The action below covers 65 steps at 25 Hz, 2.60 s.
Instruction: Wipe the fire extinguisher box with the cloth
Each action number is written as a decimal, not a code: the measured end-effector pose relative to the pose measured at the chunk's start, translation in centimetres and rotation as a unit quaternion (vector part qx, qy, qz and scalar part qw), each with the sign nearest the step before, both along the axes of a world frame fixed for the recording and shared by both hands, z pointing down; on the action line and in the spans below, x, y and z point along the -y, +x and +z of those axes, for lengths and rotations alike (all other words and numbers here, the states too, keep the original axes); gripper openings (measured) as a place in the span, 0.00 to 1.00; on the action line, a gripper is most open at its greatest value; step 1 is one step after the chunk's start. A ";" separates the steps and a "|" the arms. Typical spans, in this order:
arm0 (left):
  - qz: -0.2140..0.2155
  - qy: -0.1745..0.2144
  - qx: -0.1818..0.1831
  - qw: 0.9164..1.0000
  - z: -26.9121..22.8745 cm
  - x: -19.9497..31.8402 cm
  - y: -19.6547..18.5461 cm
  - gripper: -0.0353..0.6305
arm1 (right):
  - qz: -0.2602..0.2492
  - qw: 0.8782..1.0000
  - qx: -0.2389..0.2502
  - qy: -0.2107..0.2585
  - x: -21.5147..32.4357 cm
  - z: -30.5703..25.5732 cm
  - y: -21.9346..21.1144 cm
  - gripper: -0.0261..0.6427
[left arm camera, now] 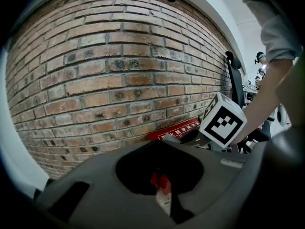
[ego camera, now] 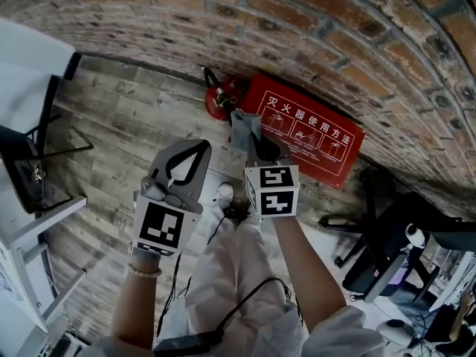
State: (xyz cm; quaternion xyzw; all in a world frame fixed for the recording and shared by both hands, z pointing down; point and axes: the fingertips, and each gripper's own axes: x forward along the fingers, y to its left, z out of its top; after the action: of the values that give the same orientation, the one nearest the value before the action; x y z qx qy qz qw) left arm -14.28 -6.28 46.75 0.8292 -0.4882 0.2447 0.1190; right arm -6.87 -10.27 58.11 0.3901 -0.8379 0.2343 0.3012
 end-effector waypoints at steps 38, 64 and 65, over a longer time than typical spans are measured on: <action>0.000 -0.011 -0.005 1.000 1.1 0.1 0.7 0.05 | 0.022 0.998 -0.047 -0.024 0.2 3.6 1.9 0.07; 0.040 -0.010 0.002 0.999 0.6 0.5 5.9 0.05 | 0.081 0.995 -0.054 -0.021 0.0 3.4 10.0 0.07; 0.044 -0.010 0.004 0.999 0.6 0.5 6.2 0.05 | 0.084 0.995 -0.054 -0.021 0.0 3.4 10.4 0.07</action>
State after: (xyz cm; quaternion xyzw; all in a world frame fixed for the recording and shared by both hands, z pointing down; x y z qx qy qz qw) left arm -8.11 -6.74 47.38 0.8476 -0.4495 0.2577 0.1146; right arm 3.49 -10.22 61.49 0.4649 -0.7795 0.2552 0.3333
